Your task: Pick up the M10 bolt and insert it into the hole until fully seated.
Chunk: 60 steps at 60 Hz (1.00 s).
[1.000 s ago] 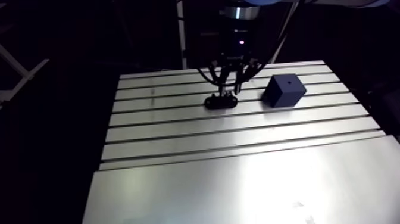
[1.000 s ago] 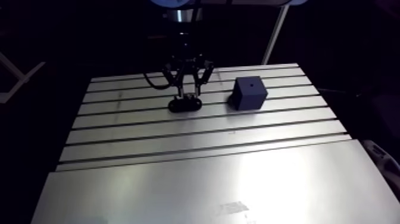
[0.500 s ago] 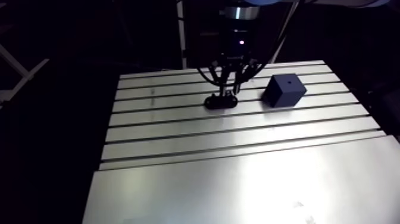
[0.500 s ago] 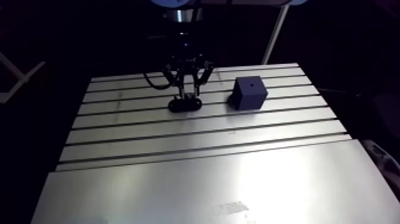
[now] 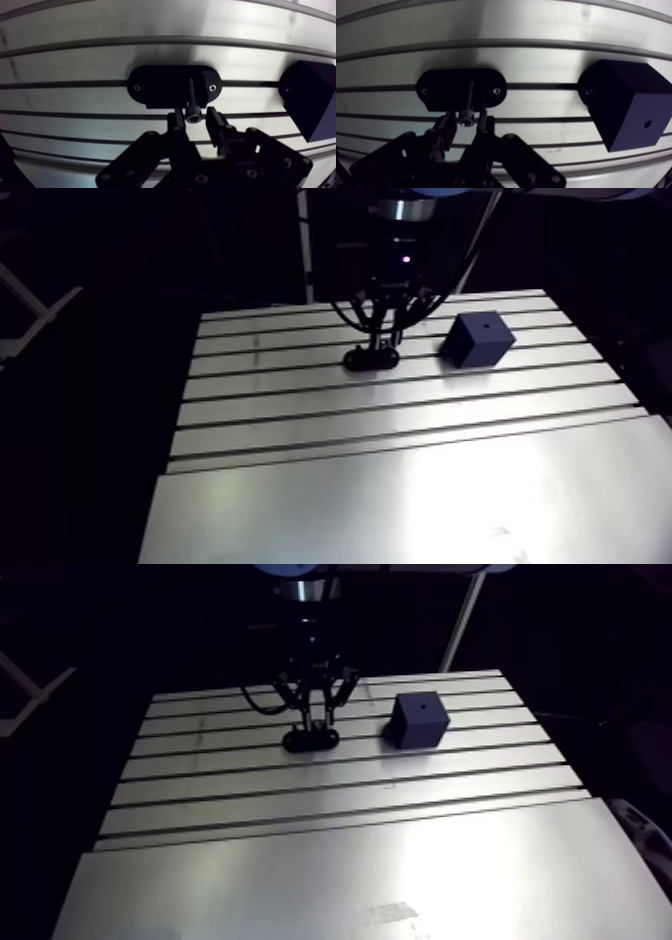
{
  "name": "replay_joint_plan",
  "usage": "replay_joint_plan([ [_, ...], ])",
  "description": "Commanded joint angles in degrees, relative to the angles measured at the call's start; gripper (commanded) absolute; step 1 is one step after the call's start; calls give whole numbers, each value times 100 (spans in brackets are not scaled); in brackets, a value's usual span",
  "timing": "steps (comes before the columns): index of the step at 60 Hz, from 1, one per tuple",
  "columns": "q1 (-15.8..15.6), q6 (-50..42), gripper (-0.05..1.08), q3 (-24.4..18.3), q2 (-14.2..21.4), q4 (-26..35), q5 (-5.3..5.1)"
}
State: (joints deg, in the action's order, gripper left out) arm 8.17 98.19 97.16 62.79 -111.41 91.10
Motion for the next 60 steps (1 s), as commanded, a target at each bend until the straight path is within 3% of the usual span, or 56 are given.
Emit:
replay_joint_plan([
  [1, 0, 3, 63, 0, -15, 9, 0],
  [60, 9, 12, 69, -18, -36, 18, -9],
])
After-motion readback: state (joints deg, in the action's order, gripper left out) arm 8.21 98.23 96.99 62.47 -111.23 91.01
